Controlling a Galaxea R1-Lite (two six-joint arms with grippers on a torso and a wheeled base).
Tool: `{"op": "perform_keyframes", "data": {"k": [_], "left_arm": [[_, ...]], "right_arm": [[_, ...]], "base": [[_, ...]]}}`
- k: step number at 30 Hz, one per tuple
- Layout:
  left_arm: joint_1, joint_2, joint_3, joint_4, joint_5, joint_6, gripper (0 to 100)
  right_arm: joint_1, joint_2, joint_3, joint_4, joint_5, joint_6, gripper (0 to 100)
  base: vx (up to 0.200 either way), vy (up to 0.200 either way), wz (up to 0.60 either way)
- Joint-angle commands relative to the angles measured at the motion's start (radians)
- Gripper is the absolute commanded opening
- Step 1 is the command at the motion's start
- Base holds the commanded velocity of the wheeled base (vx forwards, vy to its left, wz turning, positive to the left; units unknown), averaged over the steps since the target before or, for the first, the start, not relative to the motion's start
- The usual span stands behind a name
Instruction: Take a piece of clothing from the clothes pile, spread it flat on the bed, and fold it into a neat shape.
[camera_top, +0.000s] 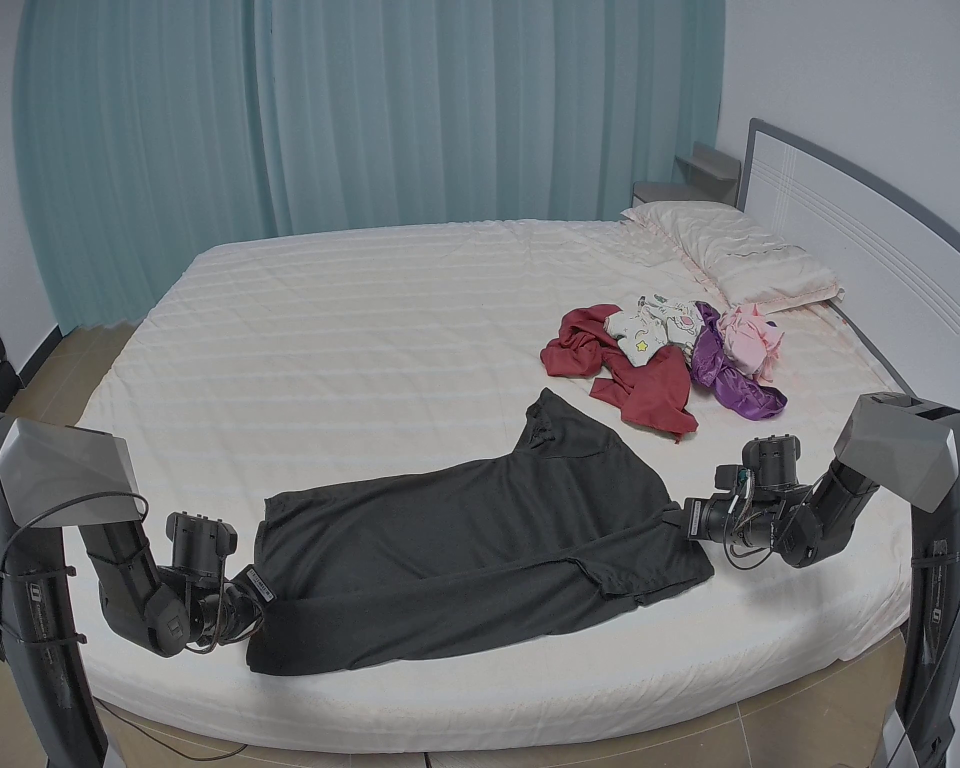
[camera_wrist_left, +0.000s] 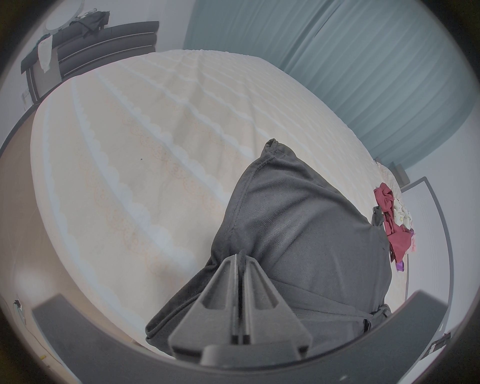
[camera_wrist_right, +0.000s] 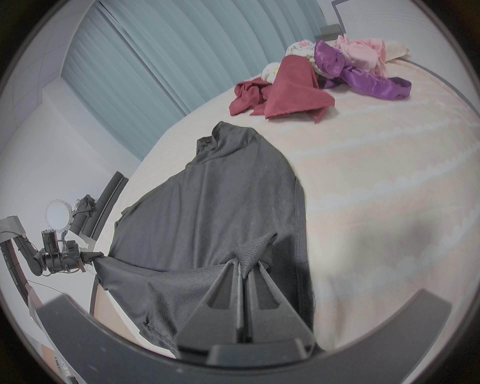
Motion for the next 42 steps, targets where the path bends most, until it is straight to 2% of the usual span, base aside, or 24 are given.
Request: {"op": "perform_keyframes", "data": {"k": [1, 18, 24, 28, 38, 39, 42], "left_arm": [[0.006, 0.014, -0.013, 0.000, 0.000, -0.003, 0], [0.017, -0.012, -0.065, 0.003, 0.001, -0.104, 0], [0.015, -0.038, -0.052, 0.007, 0.001, -0.104, 0], [0.025, -0.045, -0.088, 0.073, 0.001, -0.104, 0], [0.037, -0.005, -0.118, 0.075, 0.001, -0.104, 0], [0.035, 0.009, -0.131, 0.075, 0.001, -0.104, 100], [0.035, 0.028, -0.153, 0.079, 0.001, -0.103, 100]], "right_arm": [[0.004, 0.005, -0.005, 0.000, -0.001, 0.000, 0], [0.010, 0.041, -0.020, -0.001, -0.018, 0.001, 0], [0.011, 0.052, -0.022, -0.003, -0.018, 0.001, 0], [0.011, 0.063, -0.020, -0.024, -0.018, 0.001, 0], [0.017, 0.080, -0.022, -0.053, -0.021, 0.001, 0], [0.017, 0.081, -0.024, -0.053, -0.021, 0.001, 100], [0.017, 0.080, -0.027, -0.053, -0.021, 0.003, 100]], "base": [[0.000, 0.000, 0.00], [0.000, 0.000, 0.00], [0.000, 0.000, 0.00], [0.000, 0.000, 0.00], [0.000, 0.000, 0.00], [0.000, 0.000, 0.00], [0.000, 0.000, 0.00]]}}
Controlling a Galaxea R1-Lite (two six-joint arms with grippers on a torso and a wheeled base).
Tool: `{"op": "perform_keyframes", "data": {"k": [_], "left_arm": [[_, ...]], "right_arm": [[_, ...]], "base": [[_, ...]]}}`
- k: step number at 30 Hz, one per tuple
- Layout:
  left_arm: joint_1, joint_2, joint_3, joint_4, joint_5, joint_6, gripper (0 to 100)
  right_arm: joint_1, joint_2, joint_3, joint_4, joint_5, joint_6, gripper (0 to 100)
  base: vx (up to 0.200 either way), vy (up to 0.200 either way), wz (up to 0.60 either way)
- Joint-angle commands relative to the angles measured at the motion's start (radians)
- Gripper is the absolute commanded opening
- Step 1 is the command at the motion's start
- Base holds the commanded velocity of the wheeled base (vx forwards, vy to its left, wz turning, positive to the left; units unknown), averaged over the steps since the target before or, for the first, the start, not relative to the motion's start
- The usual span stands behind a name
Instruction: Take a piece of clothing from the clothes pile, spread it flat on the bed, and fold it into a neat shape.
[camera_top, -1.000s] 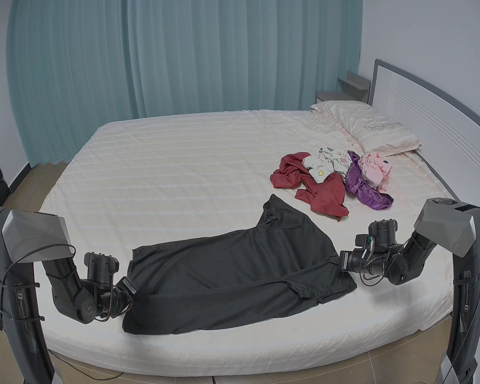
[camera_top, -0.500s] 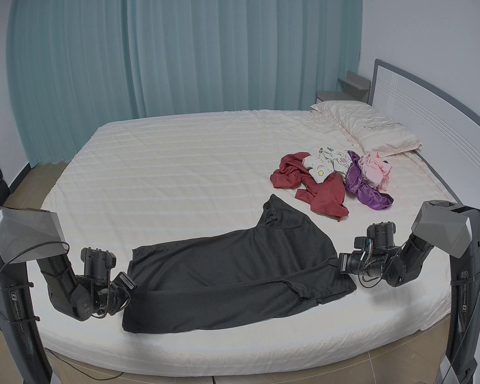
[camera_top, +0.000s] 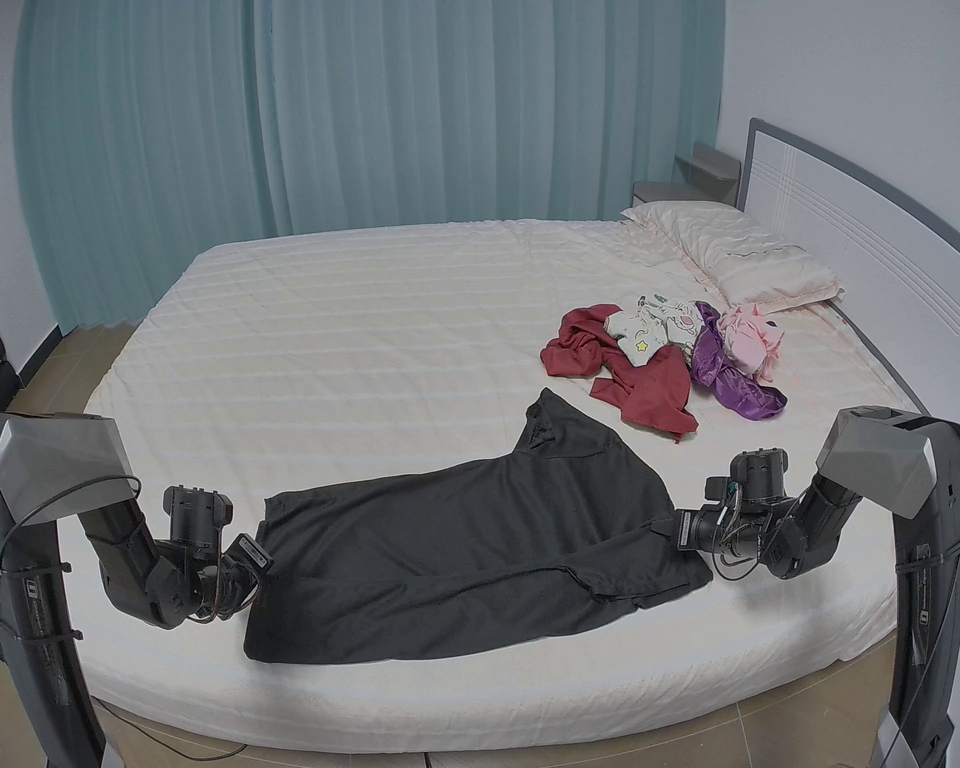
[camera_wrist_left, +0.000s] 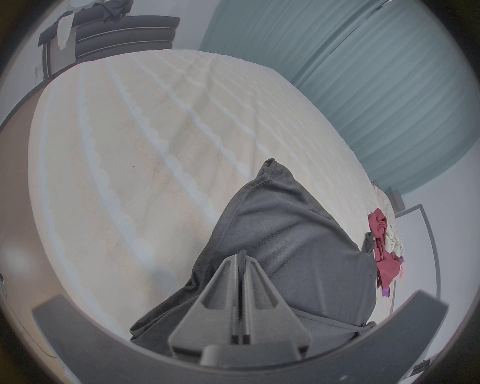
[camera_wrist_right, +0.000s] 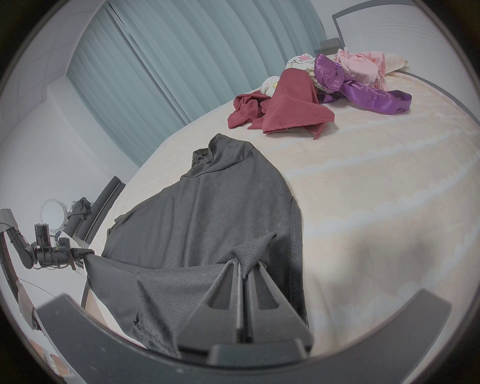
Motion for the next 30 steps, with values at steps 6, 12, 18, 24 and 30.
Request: {"op": "perform_keyframes", "data": {"k": [6, 12, 18, 24, 30], "left_arm": [[0.001, 0.040, -0.026, 0.022, 0.005, 0.004, 100], [0.033, 0.014, 0.003, 0.022, 0.003, 0.004, 100], [0.036, -0.054, 0.092, 0.008, -0.006, 0.042, 100], [0.039, -0.059, 0.106, -0.024, -0.010, 0.050, 100], [0.039, -0.051, 0.103, -0.021, -0.010, 0.018, 100]], "right_arm": [[-0.004, -0.008, 0.004, -0.002, -0.002, 0.001, 100], [-0.035, -0.076, 0.047, -0.011, -0.052, 0.042, 100], [-0.035, -0.240, 0.242, -0.037, -0.072, 0.216, 100], [-0.044, -0.358, 0.460, -0.079, -0.085, 0.332, 100], [-0.058, -0.337, 0.509, -0.212, -0.081, 0.363, 100]], "base": [[0.000, 0.000, 0.00], [0.000, 0.000, 0.00], [0.000, 0.000, 0.00], [0.000, 0.000, 0.00], [0.067, 0.000, 0.00]]}}
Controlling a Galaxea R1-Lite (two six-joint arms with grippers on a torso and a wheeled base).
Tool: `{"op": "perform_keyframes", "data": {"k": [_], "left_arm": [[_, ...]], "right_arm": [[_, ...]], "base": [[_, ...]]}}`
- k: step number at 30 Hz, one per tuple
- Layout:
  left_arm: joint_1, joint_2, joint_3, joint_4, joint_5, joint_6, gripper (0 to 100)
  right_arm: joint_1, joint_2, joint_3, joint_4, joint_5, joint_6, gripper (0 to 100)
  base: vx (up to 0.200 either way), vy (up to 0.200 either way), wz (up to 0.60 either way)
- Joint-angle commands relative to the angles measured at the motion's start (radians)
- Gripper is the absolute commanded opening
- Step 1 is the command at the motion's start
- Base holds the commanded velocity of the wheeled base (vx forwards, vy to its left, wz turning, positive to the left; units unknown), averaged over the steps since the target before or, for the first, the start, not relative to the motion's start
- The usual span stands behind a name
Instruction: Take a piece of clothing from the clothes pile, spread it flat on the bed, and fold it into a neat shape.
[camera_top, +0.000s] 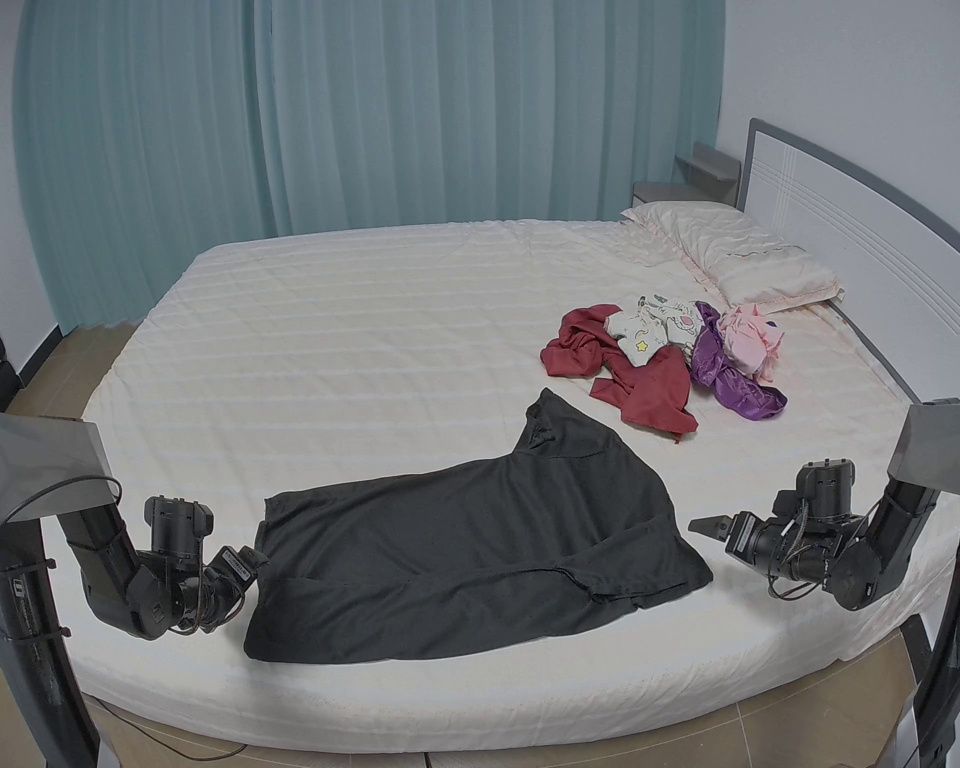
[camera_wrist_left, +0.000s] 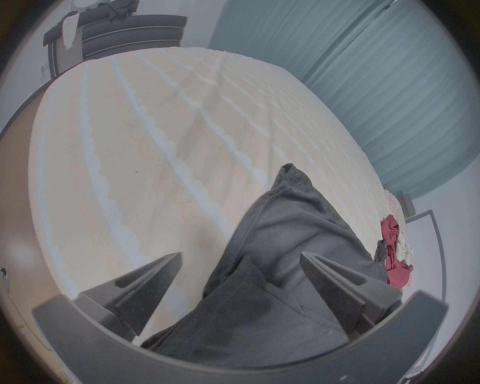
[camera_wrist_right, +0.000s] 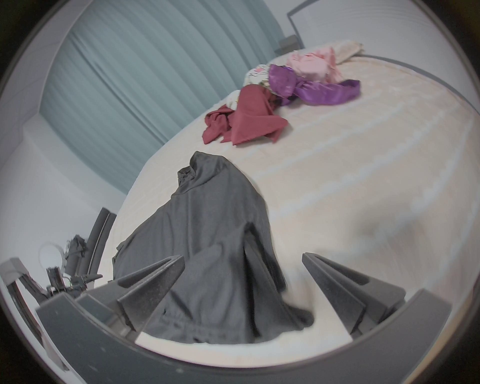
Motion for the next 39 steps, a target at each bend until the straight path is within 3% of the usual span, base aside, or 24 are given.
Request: {"op": "perform_keyframes", "data": {"k": [1, 13, 26, 37, 39], "left_arm": [[0.002, -0.007, 0.008, -0.004, -0.001, -0.016, 100], [0.002, -0.004, 0.009, -0.006, -0.001, -0.016, 100], [0.020, -0.010, -0.006, -0.010, 0.003, -0.047, 100], [0.002, 0.083, -0.124, -0.018, 0.016, -0.062, 100], [-0.003, 0.119, -0.137, -0.072, 0.039, -0.056, 100]], "right_arm": [[-0.020, -0.042, 0.068, -0.061, 0.001, 0.025, 100], [-0.019, 0.000, 0.070, -0.064, 0.000, 0.014, 100], [-0.011, 0.001, 0.082, -0.064, 0.000, 0.005, 100], [0.016, 0.003, 0.102, -0.065, 0.001, -0.020, 100], [0.026, 0.000, 0.109, -0.065, 0.001, -0.021, 100]], "base": [[0.200, 0.000, 0.00], [0.200, 0.000, 0.00], [0.000, 0.000, 0.00], [0.000, 0.000, 0.00], [0.000, 0.000, 0.00]]}}
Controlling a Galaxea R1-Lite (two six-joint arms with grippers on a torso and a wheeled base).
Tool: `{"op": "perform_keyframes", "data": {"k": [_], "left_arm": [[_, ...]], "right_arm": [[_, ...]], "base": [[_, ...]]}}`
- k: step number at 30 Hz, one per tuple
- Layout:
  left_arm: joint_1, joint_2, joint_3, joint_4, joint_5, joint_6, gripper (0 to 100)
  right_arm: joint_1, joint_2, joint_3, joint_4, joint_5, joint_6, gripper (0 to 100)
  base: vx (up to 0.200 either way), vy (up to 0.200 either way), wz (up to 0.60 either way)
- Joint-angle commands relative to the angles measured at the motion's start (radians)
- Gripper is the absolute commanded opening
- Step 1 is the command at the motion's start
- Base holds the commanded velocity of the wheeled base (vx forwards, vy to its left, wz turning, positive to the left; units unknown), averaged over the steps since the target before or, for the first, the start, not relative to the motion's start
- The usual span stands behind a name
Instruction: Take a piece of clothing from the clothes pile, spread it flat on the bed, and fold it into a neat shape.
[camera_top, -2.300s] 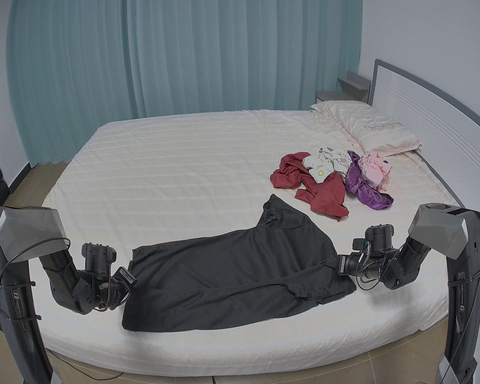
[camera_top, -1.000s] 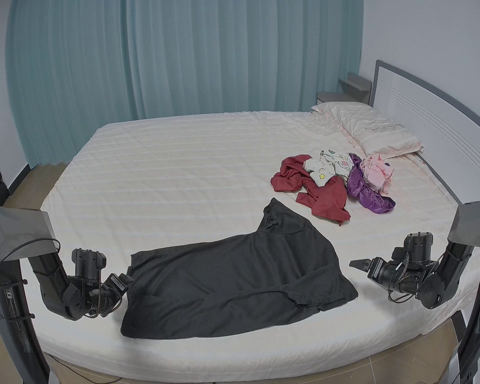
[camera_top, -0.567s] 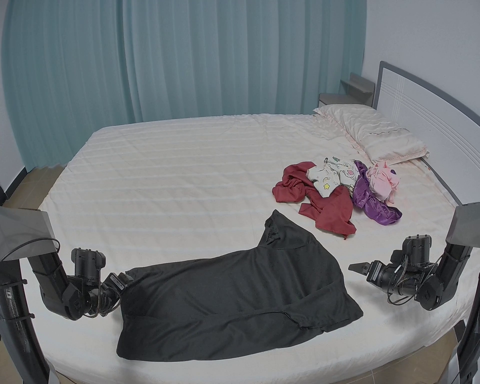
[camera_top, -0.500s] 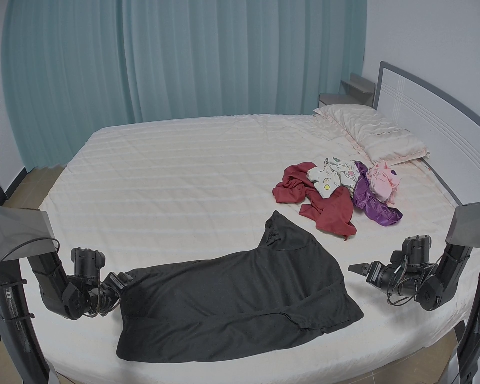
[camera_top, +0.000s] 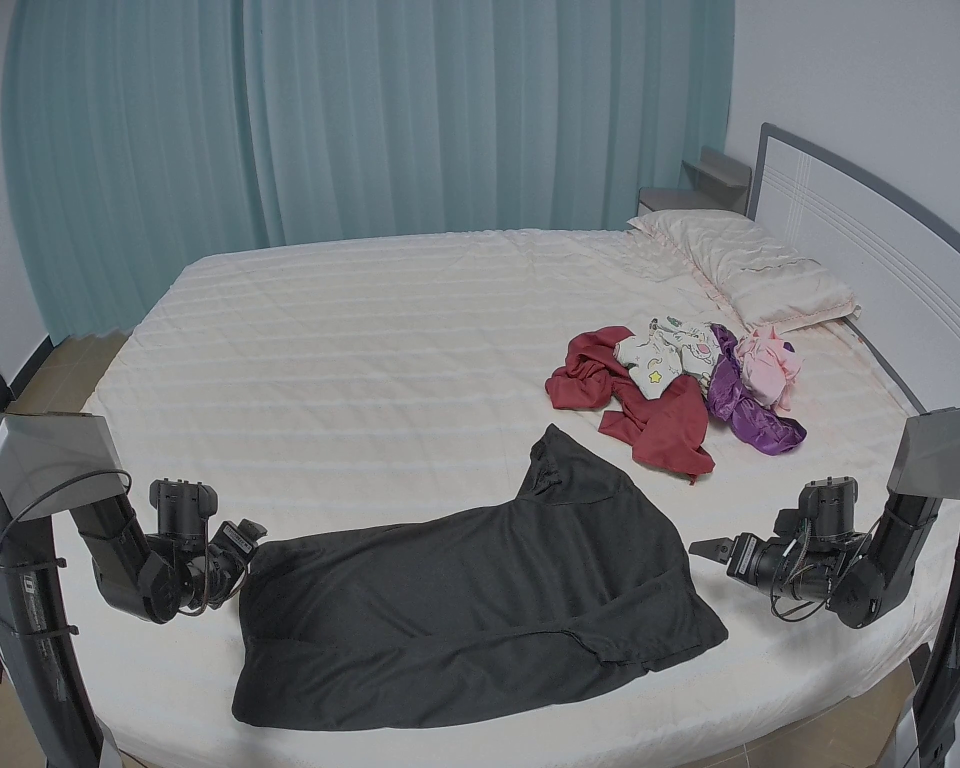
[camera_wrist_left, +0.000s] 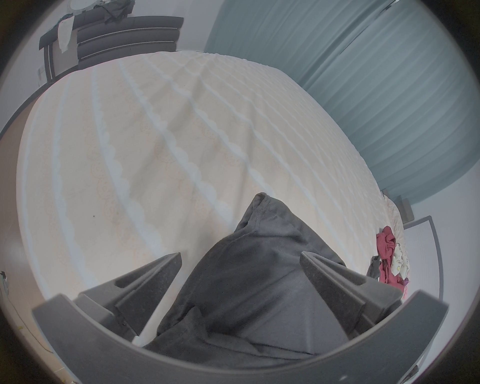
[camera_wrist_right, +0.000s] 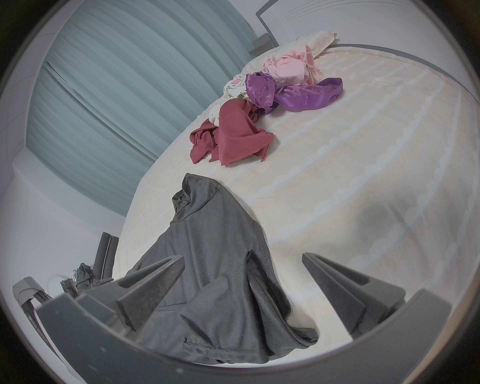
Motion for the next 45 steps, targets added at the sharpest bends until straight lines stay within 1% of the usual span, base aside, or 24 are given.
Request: {"op": "perform_keyframes", "data": {"k": [1, 4, 8, 9, 11, 15, 20, 25, 28, 29, 32, 36, 39, 40, 42, 43, 44, 45], "left_arm": [[-0.012, 0.082, -0.030, -0.069, 0.022, 0.007, 100], [-0.016, 0.105, -0.018, -0.158, 0.021, 0.010, 100], [-0.009, 0.110, -0.018, -0.164, 0.010, 0.055, 100], [-0.002, 0.133, -0.018, -0.173, 0.010, 0.138, 100], [0.009, 0.150, -0.022, -0.190, 0.009, 0.207, 100], [0.018, 0.162, -0.033, -0.216, -0.013, 0.217, 100], [0.017, 0.210, -0.038, -0.314, -0.037, 0.228, 100], [0.017, 0.219, -0.036, -0.334, -0.050, 0.254, 100], [0.017, 0.217, -0.027, -0.336, -0.093, 0.257, 100], [0.017, 0.217, -0.029, -0.337, -0.108, 0.260, 0], [0.017, 0.220, -0.038, -0.339, -0.119, 0.259, 0], [0.018, 0.225, -0.042, -0.368, -0.113, 0.262, 0], [0.018, 0.230, -0.038, -0.383, -0.108, 0.262, 0], [0.018, 0.230, -0.036, -0.385, -0.106, 0.260, 0], [0.020, 0.228, -0.030, -0.389, -0.103, 0.256, 0], [0.020, 0.228, -0.030, -0.389, -0.103, 0.256, 0], [0.021, 0.228, -0.024, -0.389, -0.103, 0.254, 0], [0.021, 0.225, -0.019, -0.389, -0.103, 0.250, 0]], "right_arm": [[0.020, 0.000, 0.013, -0.001, -0.001, -0.001, 100], [0.022, -0.003, 0.017, -0.002, -0.001, -0.001, 100], [0.022, -0.003, 0.019, -0.002, -0.001, -0.001, 100], [0.025, -0.004, 0.019, -0.002, 0.001, -0.001, 100], [0.026, -0.003, 0.019, -0.002, 0.001, -0.001, 100], [0.026, -0.006, 0.019, -0.002, -0.001, -0.001, 100], [0.026, -0.004, 0.019, -0.002, 0.001, -0.001, 100], [0.034, -0.001, 0.019, -0.002, 0.001, -0.001, 100], [0.040, -0.003, 0.021, -0.002, -0.001, 0.001, 100], [0.042, -0.003, 0.019, -0.002, -0.001, -0.001, 100], [0.045, -0.003, 0.016, -0.002, -0.001, 0.001, 100], [0.086, -0.009, 0.007, -0.001, -0.010, -0.001, 100], [0.099, -0.006, -0.087, 0.031, -0.012, -0.019, 100], [0.099, 0.000, -0.122, 0.056, -0.012, -0.024, 100], [0.105, 0.017, -0.271, 0.199, -0.010, -0.052, 100], [0.105, 0.017, -0.271, 0.199, -0.010, -0.052, 100], [0.108, 0.034, -0.374, 0.285, -0.012, -0.058, 100], [0.109, 0.057, -0.457, 0.341, -0.012, -0.059, 100]], "base": [[0.000, 0.000, 0.00], [0.000, 0.000, 0.00], [0.000, 0.000, 0.00], [0.000, 0.000, 0.00], [0.000, 0.000, 0.00], [0.000, 0.000, 0.00], [0.000, 0.000, 0.00], [0.000, 0.000, 0.00], [0.000, 0.000, 0.00], [0.000, 0.000, 0.00], [0.000, 0.000, 0.00], [0.000, 0.000, 0.00], [0.000, 0.000, 0.00], [0.000, 0.000, 0.00], [0.000, 0.000, 0.00], [0.000, 0.000, 0.00], [0.000, 0.000, 0.00], [0.000, 0.000, 0.00]]}}
